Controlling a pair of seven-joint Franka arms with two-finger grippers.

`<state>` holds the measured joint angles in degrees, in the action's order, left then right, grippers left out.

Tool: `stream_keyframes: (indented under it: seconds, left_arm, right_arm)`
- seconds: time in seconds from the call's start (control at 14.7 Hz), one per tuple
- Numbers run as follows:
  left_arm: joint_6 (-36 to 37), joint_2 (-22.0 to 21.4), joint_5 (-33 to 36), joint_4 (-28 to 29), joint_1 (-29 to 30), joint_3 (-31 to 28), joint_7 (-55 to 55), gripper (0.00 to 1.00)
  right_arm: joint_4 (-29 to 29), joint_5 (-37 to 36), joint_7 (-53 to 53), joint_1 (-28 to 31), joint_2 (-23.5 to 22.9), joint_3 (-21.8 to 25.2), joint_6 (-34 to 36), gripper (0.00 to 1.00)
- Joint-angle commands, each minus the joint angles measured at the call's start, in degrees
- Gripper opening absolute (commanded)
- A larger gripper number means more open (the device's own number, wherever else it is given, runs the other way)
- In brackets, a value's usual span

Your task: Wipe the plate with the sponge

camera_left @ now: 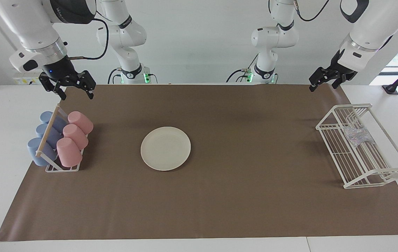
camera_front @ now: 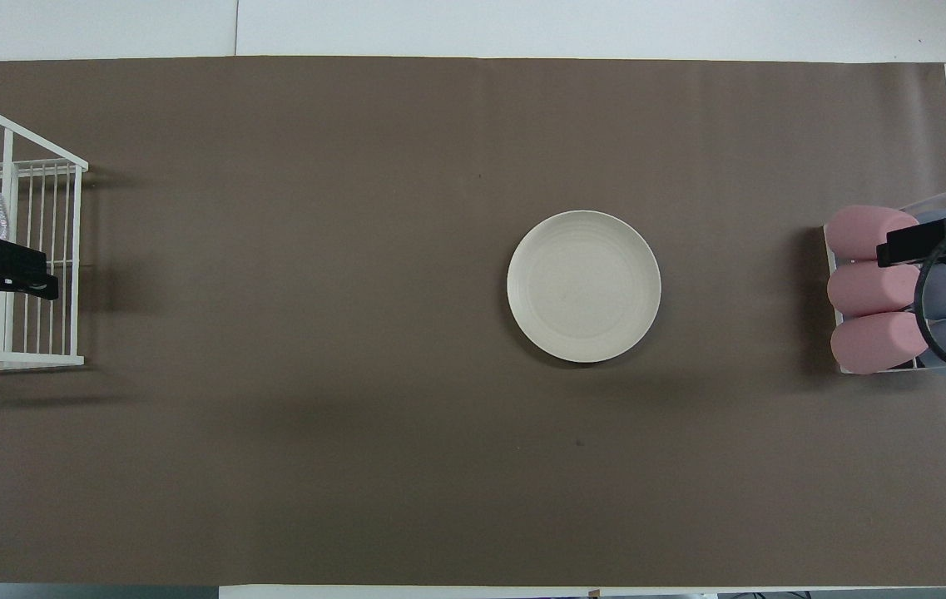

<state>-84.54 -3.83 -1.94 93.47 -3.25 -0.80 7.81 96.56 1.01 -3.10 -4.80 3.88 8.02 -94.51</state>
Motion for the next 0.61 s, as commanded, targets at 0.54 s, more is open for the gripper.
stream_keyframes:
  seconds: [0.54]
  left_arm:
    - [-4.9, -0.5, 3.0, 1.9, 1.1, 0.5, 5.9, 1.0]
  right_arm:
    - [0.1, -0.7, 11.9, 0.1, 0.4, -0.6, 0.6, 1.0]
